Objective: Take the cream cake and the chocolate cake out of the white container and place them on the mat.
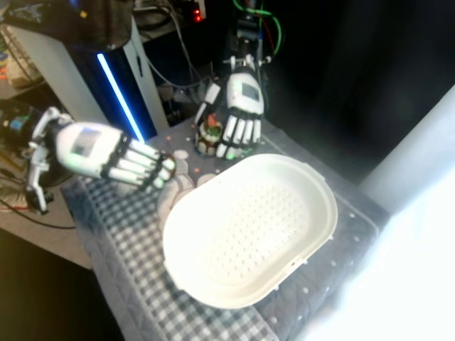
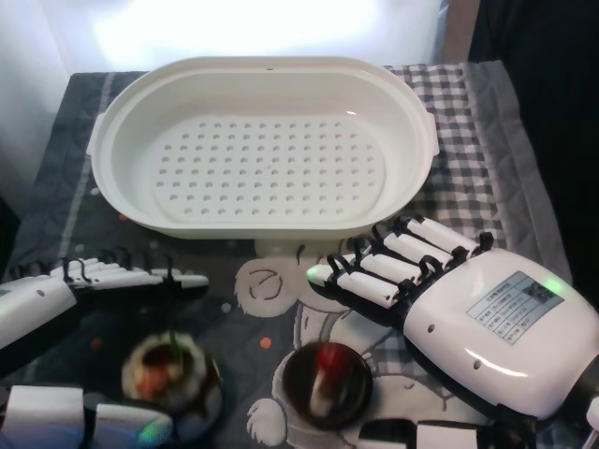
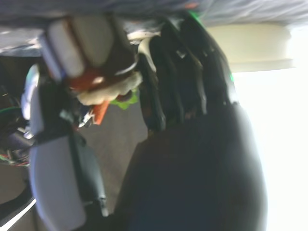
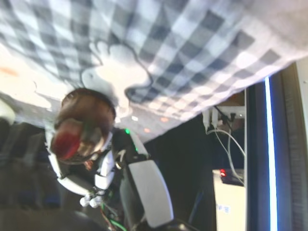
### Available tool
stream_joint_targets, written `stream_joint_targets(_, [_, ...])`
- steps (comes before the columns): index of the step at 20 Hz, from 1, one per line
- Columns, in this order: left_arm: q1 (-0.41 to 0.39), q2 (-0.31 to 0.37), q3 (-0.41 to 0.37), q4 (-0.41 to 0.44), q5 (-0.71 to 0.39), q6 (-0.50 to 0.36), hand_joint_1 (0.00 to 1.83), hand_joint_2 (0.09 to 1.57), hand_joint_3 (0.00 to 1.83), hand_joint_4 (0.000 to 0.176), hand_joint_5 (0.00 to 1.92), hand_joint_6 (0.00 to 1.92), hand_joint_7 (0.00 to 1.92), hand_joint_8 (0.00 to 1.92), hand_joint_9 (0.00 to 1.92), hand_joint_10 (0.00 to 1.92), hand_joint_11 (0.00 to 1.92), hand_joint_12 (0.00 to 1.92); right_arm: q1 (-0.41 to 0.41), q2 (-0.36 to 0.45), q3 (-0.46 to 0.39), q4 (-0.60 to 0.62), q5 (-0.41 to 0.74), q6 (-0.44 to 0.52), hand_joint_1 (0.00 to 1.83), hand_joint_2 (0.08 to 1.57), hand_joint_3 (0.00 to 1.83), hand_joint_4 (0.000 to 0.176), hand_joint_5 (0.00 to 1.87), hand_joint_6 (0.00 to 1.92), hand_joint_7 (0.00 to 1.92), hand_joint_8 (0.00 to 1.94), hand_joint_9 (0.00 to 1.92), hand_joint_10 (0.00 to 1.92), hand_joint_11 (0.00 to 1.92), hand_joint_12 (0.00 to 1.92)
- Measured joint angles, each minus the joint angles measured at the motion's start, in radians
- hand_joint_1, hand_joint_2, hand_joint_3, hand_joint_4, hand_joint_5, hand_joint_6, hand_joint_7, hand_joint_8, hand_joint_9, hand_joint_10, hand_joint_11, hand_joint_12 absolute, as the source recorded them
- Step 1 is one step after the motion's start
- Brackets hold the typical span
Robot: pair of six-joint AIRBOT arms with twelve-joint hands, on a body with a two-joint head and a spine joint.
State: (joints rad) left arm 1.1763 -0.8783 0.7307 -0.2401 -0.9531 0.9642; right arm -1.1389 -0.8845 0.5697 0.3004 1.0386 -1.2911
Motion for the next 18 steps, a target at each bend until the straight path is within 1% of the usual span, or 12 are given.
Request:
stream_joint_targets(3, [0.023,0.029,-0.015,-0.024,-0.056,0.000,0.56,0.83,0.00,0.162,0.30,0.00,0.26,0.01,0.15,0.46,0.00,1.31,0.000,0.018,0.000,0.003,0.012,0.000,0.75,0.86,0.01,0.000,0.35,0.30,0.30,0.53,0.10,1.11,0.00,1.68])
stream_joint_targets(4, [0.028,0.043,-0.020,-0.040,-0.090,0.000,0.54,0.86,0.00,0.134,0.34,0.00,0.30,0.01,0.20,0.42,0.00,1.31,0.000,0.026,0.000,0.003,0.023,0.000,0.66,0.91,0.02,0.000,0.32,0.41,0.28,0.65,0.09,1.11,0.00,1.68])
stream_joint_targets(5, [0.034,0.060,-0.022,-0.044,-0.125,0.000,0.50,0.90,0.00,0.083,0.44,0.02,0.44,0.04,0.32,0.44,0.09,1.28,0.000,0.035,0.000,0.003,0.039,0.001,0.57,0.94,0.04,0.000,0.26,0.68,0.26,0.87,0.13,1.21,0.00,1.74])
stream_joint_targets(6, [0.037,0.082,-0.022,-0.052,-0.181,0.001,0.47,1.03,0.00,0.000,0.70,0.06,0.78,0.12,0.65,0.44,0.41,0.90,0.000,0.050,0.000,0.001,0.079,0.002,0.46,0.99,0.10,0.000,0.23,1.00,0.32,1.09,0.27,1.25,0.08,1.74])
stream_joint_targets(8, [0.037,0.115,-0.026,-0.062,-0.267,0.001,0.47,1.09,0.00,0.000,0.78,0.04,0.88,0.11,0.76,0.36,0.52,0.80,0.000,0.058,0.010,0.003,0.175,0.002,0.49,1.02,0.13,0.000,0.25,1.05,0.35,1.12,0.33,1.24,0.13,1.72])
stream_joint_targets(11, [0.023,0.155,-0.029,-0.074,-0.426,0.060,0.53,1.25,0.00,0.000,0.93,0.02,1.05,0.06,0.97,0.26,0.61,0.93,0.000,0.133,0.050,-0.007,0.347,0.005,0.62,1.10,0.14,0.000,0.46,1.05,0.58,1.07,0.53,1.21,0.29,1.64])
stream_joint_targets(12, [0.008,0.162,-0.028,-0.077,-0.483,0.079,0.51,1.29,0.00,0.000,0.89,0.00,1.06,0.02,0.99,0.18,0.58,0.93,0.000,0.137,0.071,0.017,0.419,0.005,0.71,1.11,0.14,0.000,0.37,1.26,0.52,1.24,0.46,1.34,0.26,1.70])
stream_joint_targets(13, [-0.011,0.164,-0.021,-0.076,-0.520,0.091,0.51,1.29,0.00,0.000,0.89,0.00,1.06,0.02,0.99,0.18,0.58,0.93,0.000,0.137,0.084,0.039,0.462,0.005,0.71,1.11,0.14,0.000,0.37,1.26,0.52,1.24,0.46,1.34,0.26,1.70])
stream_joint_targets(14, [-0.047,0.166,-0.005,-0.068,-0.557,0.103,0.54,1.25,0.00,0.000,0.87,0.00,1.01,0.00,0.99,0.15,0.64,1.07,0.000,0.144,0.092,0.051,0.502,0.005,0.49,1.02,0.35,0.000,0.09,1.39,0.38,1.25,0.42,1.30,0.28,1.74])
stream_joint_targets(15, [-0.075,0.166,0.006,-0.066,-0.576,0.111,0.54,1.25,0.00,0.000,0.87,0.00,1.01,0.00,0.99,0.15,0.64,1.07,0.000,0.152,0.095,0.052,0.533,0.005,0.49,1.02,0.35,0.000,0.09,1.39,0.38,1.25,0.42,1.30,0.28,1.74])
stream_joint_targets(17, [-0.143,0.166,0.037,-0.058,-0.618,0.117,0.44,1.18,0.00,0.000,0.80,0.00,0.94,0.00,0.99,0.07,0.66,0.96,0.000,0.188,0.104,0.039,0.589,0.006,0.28,1.23,0.18,0.000,0.00,0.80,0.18,1.14,0.28,1.24,0.11,1.68])
stream_joint_targets(18, [-0.162,0.166,0.051,-0.055,-0.647,0.119,0.41,1.12,0.00,0.000,0.79,0.00,0.91,0.00,1.00,0.03,0.66,0.85,0.012,0.198,0.124,0.039,0.608,0.006,0.16,1.25,0.09,0.000,0.00,0.34,0.18,0.77,0.20,0.96,0.00,1.45])
